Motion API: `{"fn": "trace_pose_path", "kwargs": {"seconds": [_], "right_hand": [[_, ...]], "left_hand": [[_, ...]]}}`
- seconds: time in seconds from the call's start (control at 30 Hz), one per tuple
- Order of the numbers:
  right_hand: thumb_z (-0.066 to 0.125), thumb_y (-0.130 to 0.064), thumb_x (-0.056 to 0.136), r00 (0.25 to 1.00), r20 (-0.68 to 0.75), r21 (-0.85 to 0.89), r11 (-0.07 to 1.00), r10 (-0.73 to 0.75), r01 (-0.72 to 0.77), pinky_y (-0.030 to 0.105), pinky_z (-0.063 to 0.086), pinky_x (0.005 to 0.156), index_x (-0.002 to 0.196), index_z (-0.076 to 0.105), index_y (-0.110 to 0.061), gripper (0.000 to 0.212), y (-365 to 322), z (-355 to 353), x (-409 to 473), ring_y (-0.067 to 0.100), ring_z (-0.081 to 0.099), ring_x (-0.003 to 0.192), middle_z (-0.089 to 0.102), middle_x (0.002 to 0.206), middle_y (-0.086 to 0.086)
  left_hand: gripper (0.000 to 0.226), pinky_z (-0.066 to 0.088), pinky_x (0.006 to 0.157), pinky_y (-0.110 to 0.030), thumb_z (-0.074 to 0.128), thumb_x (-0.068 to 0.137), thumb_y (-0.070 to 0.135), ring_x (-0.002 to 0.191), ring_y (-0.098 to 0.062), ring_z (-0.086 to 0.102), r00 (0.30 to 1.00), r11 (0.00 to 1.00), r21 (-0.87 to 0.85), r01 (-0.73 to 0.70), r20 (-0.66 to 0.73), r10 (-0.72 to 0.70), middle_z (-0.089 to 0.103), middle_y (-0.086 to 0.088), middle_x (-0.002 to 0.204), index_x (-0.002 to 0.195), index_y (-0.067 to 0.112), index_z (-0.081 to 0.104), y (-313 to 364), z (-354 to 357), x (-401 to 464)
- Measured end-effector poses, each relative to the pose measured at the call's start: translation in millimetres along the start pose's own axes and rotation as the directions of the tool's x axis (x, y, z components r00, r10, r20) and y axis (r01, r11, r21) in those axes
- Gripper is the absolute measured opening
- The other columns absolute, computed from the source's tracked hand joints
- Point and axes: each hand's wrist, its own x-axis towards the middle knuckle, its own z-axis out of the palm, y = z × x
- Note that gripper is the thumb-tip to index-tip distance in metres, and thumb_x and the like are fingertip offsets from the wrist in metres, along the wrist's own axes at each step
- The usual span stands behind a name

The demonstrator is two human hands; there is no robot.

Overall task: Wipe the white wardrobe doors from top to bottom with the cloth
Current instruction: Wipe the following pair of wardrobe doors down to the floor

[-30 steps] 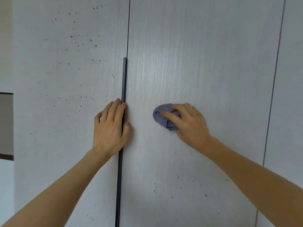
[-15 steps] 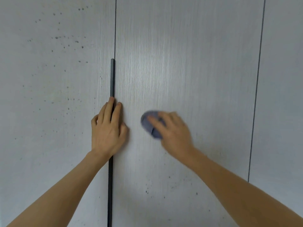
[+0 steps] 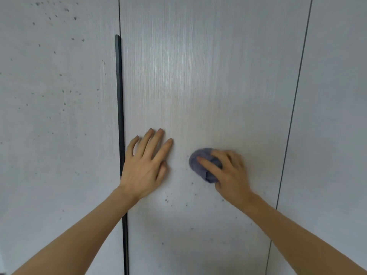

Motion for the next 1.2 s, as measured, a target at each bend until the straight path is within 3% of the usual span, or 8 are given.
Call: {"fn": "trace_pose_path", "kwargs": {"seconds": [0.13,0.27,0.4,0.63,0.73,0.87,1.03,1.2], "right_hand": [[0.044,-0.005,0.080,0.922,0.198,-0.011,0.940,-0.333,0.341,0.035,0.037,0.078,0.116,0.050,-0.025,0.042,27,-24,-30,0.022,0.047,0.095,0.045,0.115,0.002],[0.047,-0.004,0.074,0.995,-0.009,-0.080,0.992,0.098,-0.099,0.035,0.045,0.075,0.120,0.049,-0.021,0.049,78,-52,0,0.027,0.043,0.097,0.041,0.115,0.006],[0.048,0.009,0.069,0.863,-0.162,0.041,0.877,0.479,-0.479,0.022,0.034,0.079,0.122,0.048,-0.017,0.059,82,-62,-9,0.026,0.038,0.100,0.036,0.114,0.005],[0.086,-0.009,0.045,0.883,0.448,0.032,0.990,-0.138,0.139,0.035,0.052,0.073,0.111,0.050,-0.024,0.076,33,-74,-163,0.023,0.046,0.096,0.045,0.111,0.005],[0.078,-0.006,0.057,0.881,0.430,0.072,0.980,-0.196,0.183,0.035,0.048,0.075,0.111,0.051,-0.024,0.064,48,-78,-153,0.023,0.048,0.095,0.045,0.110,0.006],[0.052,0.000,0.070,0.988,0.131,-0.023,0.997,0.082,-0.079,0.038,0.049,0.073,0.117,0.050,-0.021,0.051,75,-73,-89,0.026,0.045,0.094,0.042,0.112,0.007],[0.054,0.001,0.071,0.864,-0.018,0.041,0.863,0.504,-0.503,0.035,0.044,0.081,0.121,0.047,-0.023,0.055,33,-48,-97,0.027,0.041,0.103,0.038,0.117,0.005],[0.054,-0.011,0.081,0.932,0.322,0.079,0.986,-0.164,0.146,0.037,0.040,0.082,0.117,0.050,-0.023,0.039,-8,-43,-157,0.023,0.048,0.097,0.045,0.115,0.003]], "left_hand": [[0.049,0.025,0.105,-0.053,0.039,0.087,0.025,0.132,-0.036,0.035,0.997,0.996,-0.050,-0.080,0.014,0.081,0.042,-0.018,0.142,0.133,0.012,0.049,29,8,0],[0.051,0.025,0.105,-0.055,0.039,0.086,0.027,0.133,-0.035,0.033,0.990,0.989,-0.060,-0.139,-0.003,0.139,0.040,-0.016,0.143,0.135,0.016,0.043,49,15,5],[0.050,0.022,0.104,-0.058,0.039,0.086,0.028,0.133,-0.036,0.032,0.989,0.987,-0.068,-0.144,-0.026,0.143,0.042,-0.016,0.142,0.134,0.016,0.044,74,26,9],[0.050,0.017,0.107,-0.059,0.044,0.086,0.030,0.134,-0.037,0.032,0.981,0.980,-0.065,-0.190,-0.038,0.188,0.042,-0.015,0.143,0.134,0.016,0.052,115,43,-25],[0.051,0.017,0.106,-0.060,0.041,0.087,0.032,0.133,-0.037,0.031,0.984,0.981,-0.069,-0.179,0.012,0.180,0.039,-0.014,0.145,0.135,0.017,0.051,123,52,-36],[0.051,0.017,0.106,-0.060,0.038,0.089,0.032,0.134,-0.037,0.030,0.982,0.982,-0.042,-0.186,0.017,0.187,0.033,-0.012,0.146,0.138,0.020,0.044,120,61,-37],[0.049,0.019,0.107,-0.059,0.037,0.091,0.032,0.136,-0.036,0.030,0.981,0.978,-0.083,-0.192,-0.013,0.192,0.034,-0.012,0.147,0.138,0.019,0.044,121,62,-40],[0.044,0.025,0.103,-0.056,0.038,0.091,0.025,0.131,-0.034,0.037,0.981,0.970,-0.144,-0.194,-0.047,0.189,0.047,-0.015,0.140,0.128,0.013,0.057,111,54,-42]]}}
